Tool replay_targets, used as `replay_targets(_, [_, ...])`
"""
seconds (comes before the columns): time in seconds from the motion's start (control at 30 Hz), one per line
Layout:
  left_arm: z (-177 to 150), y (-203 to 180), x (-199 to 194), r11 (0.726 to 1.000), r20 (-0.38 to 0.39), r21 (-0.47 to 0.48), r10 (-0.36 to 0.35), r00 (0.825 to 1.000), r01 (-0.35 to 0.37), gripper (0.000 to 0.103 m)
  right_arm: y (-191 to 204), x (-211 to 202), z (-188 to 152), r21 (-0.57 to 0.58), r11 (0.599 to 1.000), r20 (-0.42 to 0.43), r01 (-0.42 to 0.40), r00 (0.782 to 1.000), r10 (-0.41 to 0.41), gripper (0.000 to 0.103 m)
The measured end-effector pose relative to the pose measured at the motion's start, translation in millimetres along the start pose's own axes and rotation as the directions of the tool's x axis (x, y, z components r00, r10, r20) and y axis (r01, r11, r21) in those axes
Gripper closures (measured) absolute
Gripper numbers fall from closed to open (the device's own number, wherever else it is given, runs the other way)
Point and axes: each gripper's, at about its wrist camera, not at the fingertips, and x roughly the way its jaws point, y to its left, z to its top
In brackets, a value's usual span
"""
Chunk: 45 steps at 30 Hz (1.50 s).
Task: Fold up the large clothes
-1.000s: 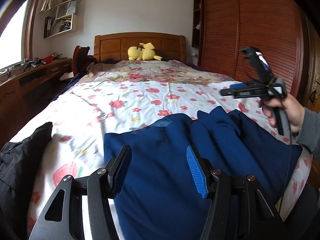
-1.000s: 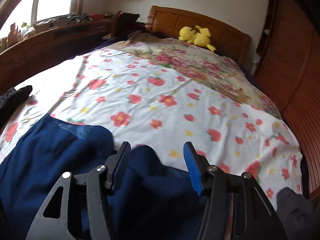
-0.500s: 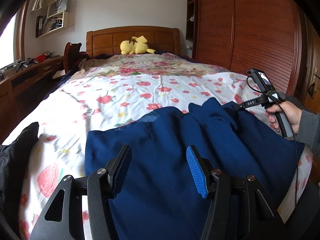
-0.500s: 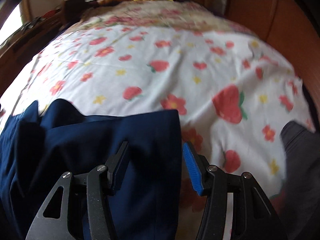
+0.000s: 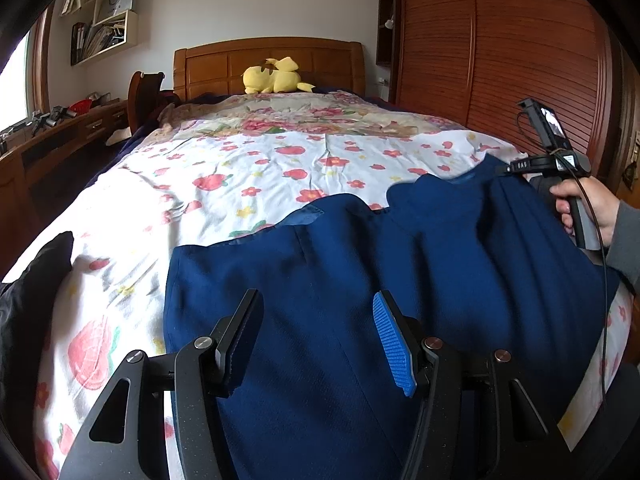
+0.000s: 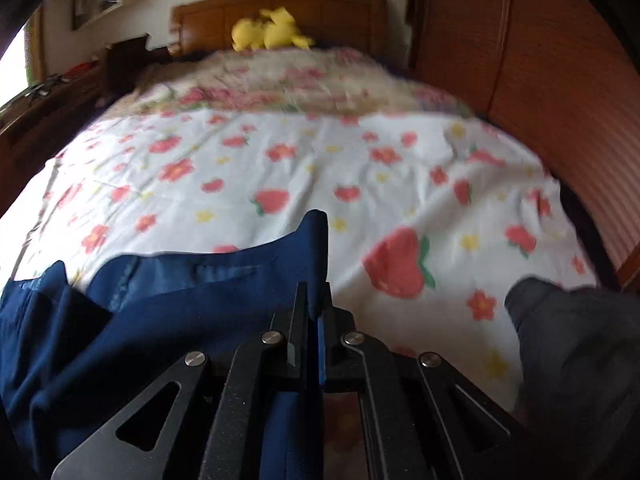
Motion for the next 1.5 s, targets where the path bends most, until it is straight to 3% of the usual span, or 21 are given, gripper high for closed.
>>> replay_targets(0.07, [-0.5, 0.0, -0.1, 1.000, 0.002, 0.000, -0.002, 1.000, 0.002, 0.044, 3.5, 1.8, -3.5, -0.022, 0.999, -0.021, 0.042, 0.999, -0.042, 0.100])
replay_targets(0.13, [-0.6, 0.4, -1.0, 1.000, 0.005, 0.000, -0.002, 1.000, 0.002, 0.044, 8.6, -2.0, -6.2, -0.038, 0.999, -0.031, 0.028, 0.999, -0.029, 0.098])
replay_targets(0.2, [-1.4, 0.5, -1.8, 1.000, 0.008, 0.000, -0.005, 1.000, 0.005, 0.044, 13.6, -8.0, -8.2, -0.071, 0.997, -0.036, 0.034, 0.999, -0.037, 0.080])
replay_targets(0.23, [-1.7, 0.2, -2.8, 1.000, 0.010, 0.001, -0.006, 1.000, 0.006, 0.044, 16.7, -15.9, -10.2, -0.092, 0.995, -0.022, 0.038, 0.999, -0.040, 0.062])
replay_targets(0.33, [-2.5, -0.4, -6.9, 1.000, 0.021, 0.004, -0.011, 1.000, 0.011, 0.044, 23.0, -38.4, -18.9, -0.138, 0.990, 0.012, 0.000, 1.000, 0.002, 0.053])
replay_targets(0.67, [-6.8, -4.7, -18.5, 0.999, 0.054, 0.024, -0.028, 0.998, 0.027, 0.044, 58.3, -106.8, -117.1, -0.269, 0.948, -0.067, -0.171, 0.985, 0.159, 0.053])
replay_targets(0.83, [-9.2, -11.3, -23.3, 0.999, 0.063, 0.040, -0.034, 0.997, 0.031, 0.044, 59.0, -124.4, -153.3, -0.271, 0.940, -0.108, -0.207, 0.977, 0.184, 0.053])
replay_targets(1.07, [-12.1, -19.2, -23.2, 0.997, 0.059, 0.065, -0.036, 0.998, 0.033, 0.044, 54.3, -134.6, -176.8, -0.280, 0.940, -0.122, -0.195, 0.978, 0.166, 0.053])
replay_targets(1.33, [-11.7, -20.4, -24.2, 0.997, 0.055, 0.069, -0.040, 0.998, 0.036, 0.044, 19.8, -141.1, -182.1, -0.177, 0.971, -0.092, -0.159, 0.985, 0.145, 0.053])
replay_targets(1.5, [-13.4, -22.0, -27.4, 0.997, 0.059, 0.066, -0.046, 0.997, 0.042, 0.044, 13.8, -133.8, -186.9, -0.145, 0.975, -0.136, -0.169, 0.979, 0.150, 0.053])
